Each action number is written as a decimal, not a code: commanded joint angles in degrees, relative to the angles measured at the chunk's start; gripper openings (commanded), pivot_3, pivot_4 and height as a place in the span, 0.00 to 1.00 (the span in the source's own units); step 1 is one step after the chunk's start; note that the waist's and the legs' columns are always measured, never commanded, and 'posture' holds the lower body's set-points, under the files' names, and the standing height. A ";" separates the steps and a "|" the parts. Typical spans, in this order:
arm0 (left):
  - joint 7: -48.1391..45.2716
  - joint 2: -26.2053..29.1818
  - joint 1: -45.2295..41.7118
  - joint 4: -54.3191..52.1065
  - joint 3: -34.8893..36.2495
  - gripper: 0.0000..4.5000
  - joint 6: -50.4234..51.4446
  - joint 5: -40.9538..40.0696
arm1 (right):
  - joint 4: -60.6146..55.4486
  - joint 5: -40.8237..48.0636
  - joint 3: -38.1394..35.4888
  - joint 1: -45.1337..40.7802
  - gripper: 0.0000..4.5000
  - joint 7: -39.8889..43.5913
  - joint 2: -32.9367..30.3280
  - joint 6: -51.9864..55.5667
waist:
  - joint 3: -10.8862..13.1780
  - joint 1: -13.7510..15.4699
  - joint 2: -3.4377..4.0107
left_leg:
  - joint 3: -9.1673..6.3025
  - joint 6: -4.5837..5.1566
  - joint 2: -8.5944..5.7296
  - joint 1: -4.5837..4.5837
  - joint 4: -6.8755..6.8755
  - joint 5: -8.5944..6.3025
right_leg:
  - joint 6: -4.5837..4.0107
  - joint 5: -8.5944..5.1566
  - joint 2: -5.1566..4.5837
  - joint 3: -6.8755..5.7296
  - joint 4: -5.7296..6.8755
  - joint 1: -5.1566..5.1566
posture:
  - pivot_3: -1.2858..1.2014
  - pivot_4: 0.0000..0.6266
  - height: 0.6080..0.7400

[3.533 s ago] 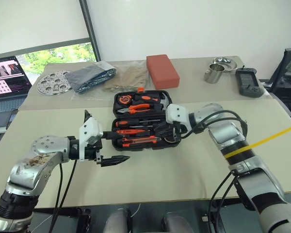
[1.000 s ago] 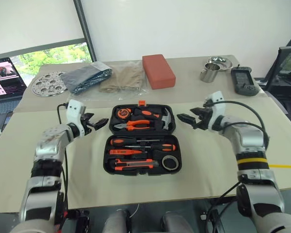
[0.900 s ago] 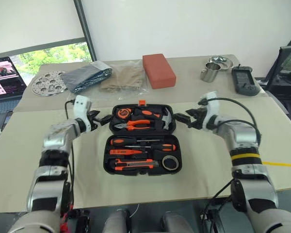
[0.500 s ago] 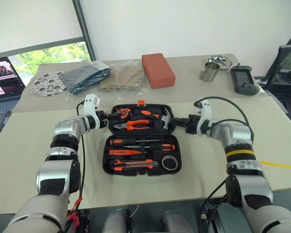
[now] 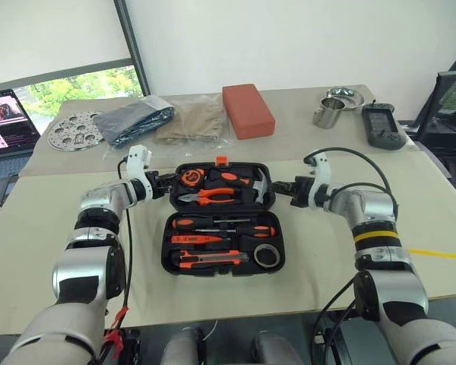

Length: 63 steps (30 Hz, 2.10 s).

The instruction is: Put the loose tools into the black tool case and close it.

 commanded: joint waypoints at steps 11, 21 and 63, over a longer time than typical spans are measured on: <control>-0.80 -1.59 0.10 -0.04 5.88 0.00 -11.99 -2.88 | 4.70 -0.13 -1.83 -5.28 0.00 -0.59 3.25 -16.99 | 0.01 -0.14 0.00 | -0.01 -0.01 0.03 0.00 -0.02 0.01 | 0.00 0.00 0.02 0.00 0.01 -0.02 | 0.52 0.24 1.00; -5.63 -1.92 -4.40 0.98 3.13 0.00 -38.06 2.21 | 11.76 -4.93 -0.14 -8.47 0.00 4.74 3.98 -44.94 | 0.18 0.22 0.00 | 0.11 -0.07 0.01 -0.37 -0.03 0.07 | 0.00 0.01 0.01 -0.11 0.05 -0.19 | 0.52 0.24 1.00; 0.00 0.39 39.40 -50.18 -0.59 0.99 -14.36 -5.69 | -43.30 8.38 10.75 39.36 0.94 7.15 -14.13 -22.45 | -0.10 1.68 -0.27 | 1.48 0.81 0.89 0.47 0.01 -0.45 | 0.07 -0.13 -1.17 -1.95 -0.35 0.86 | 0.52 0.24 1.00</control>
